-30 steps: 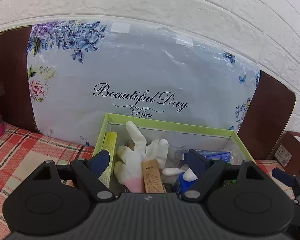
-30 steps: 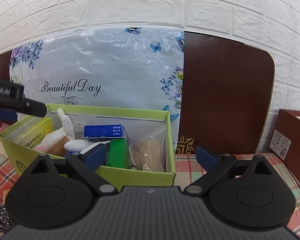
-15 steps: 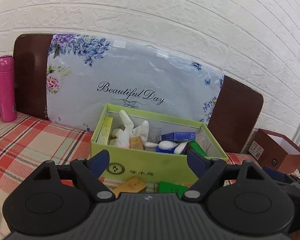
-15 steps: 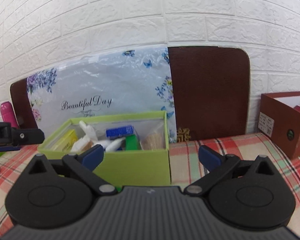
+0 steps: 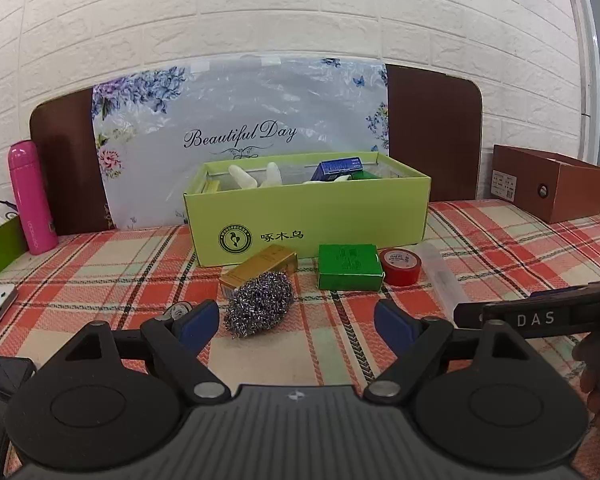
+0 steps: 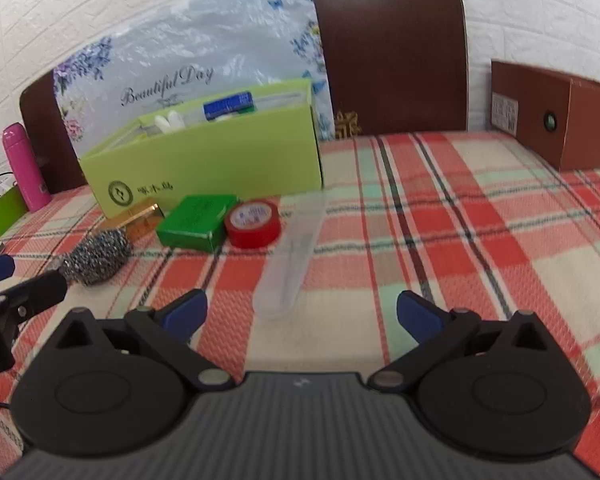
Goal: Organize objects
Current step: 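Move both grippers back to the steel wool and clear tube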
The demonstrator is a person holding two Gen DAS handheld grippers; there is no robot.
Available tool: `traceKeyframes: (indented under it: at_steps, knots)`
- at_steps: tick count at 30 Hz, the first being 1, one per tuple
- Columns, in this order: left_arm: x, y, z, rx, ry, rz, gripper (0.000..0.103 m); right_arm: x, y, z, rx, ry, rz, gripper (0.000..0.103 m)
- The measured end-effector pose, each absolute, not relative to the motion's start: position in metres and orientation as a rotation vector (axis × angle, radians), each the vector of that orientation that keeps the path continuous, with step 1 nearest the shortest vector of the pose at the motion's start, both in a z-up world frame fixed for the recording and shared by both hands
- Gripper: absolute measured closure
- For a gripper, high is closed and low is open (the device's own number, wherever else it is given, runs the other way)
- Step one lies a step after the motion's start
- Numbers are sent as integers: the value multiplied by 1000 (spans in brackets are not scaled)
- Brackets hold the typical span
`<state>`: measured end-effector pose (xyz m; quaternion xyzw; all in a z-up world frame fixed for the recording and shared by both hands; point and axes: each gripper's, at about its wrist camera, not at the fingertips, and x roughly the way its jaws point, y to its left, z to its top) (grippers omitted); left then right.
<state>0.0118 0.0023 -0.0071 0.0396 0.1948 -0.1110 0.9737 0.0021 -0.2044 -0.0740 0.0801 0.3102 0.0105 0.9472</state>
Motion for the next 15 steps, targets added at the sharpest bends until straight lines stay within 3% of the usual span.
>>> traceKeyframes:
  at_steps: [5,10,15]
  knots:
    - [35,11,-5,25,415,-215,15,10,-198,-81,114,645,3,0]
    - [64,18,-4,-42,480,-251,24,22,-182,-86,14,634,26,0]
    - [89,21,-8,-99,571,-250,31,42,-180,-89,24,663,13,19]
